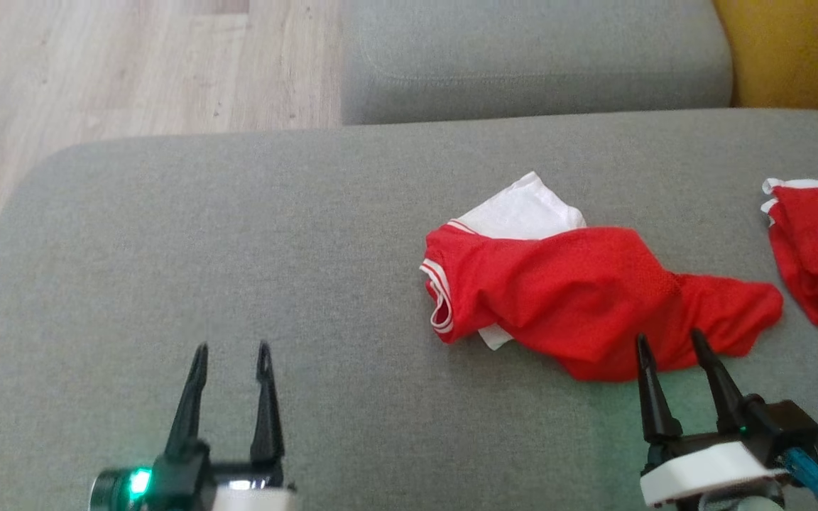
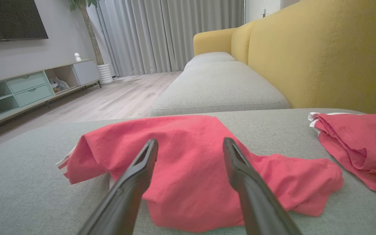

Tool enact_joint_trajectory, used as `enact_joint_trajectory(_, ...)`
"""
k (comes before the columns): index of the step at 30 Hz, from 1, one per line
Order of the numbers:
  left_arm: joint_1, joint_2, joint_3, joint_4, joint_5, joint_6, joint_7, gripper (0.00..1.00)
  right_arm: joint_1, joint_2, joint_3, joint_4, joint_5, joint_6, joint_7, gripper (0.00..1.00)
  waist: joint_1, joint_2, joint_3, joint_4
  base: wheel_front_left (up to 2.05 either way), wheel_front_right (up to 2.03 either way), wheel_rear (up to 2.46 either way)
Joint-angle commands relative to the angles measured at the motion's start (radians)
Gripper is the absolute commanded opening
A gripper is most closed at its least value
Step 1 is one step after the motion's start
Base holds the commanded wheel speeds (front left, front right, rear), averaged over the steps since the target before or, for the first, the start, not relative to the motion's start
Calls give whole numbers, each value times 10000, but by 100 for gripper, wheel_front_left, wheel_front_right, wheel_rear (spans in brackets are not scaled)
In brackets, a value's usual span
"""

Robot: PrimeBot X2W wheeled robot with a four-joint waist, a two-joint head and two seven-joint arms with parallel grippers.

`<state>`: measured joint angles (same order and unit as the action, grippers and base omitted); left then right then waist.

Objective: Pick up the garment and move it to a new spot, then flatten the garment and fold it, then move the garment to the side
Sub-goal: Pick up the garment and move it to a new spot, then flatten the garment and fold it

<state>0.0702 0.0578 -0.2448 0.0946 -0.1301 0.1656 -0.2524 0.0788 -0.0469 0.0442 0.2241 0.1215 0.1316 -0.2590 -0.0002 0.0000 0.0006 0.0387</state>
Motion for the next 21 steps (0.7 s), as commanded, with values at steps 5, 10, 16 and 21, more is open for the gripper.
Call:
enact_joint_trajectory(5,763,-10,617,-821,345,-205,-93,100,33,-34,124,-261,-91,-9,-28,100,2,0,-205,58,0,0,0)
enact_joint_trajectory(10,928,-48,543,-755,415,-330,-93,100,131,-34,171,-254,-56,-9,-28,100,2,0,-292,127,0,0,0)
enact_joint_trajectory(16,870,-67,475,-536,457,-293,-93,100,191,-34,190,-237,-59,-9,-28,100,2,0,-338,137,0,0,0)
enact_joint_trajectory(21,807,-72,413,-496,493,-253,-93,100,212,-34,197,-240,-60,-9,-28,100,2,0,-337,143,0,0,0)
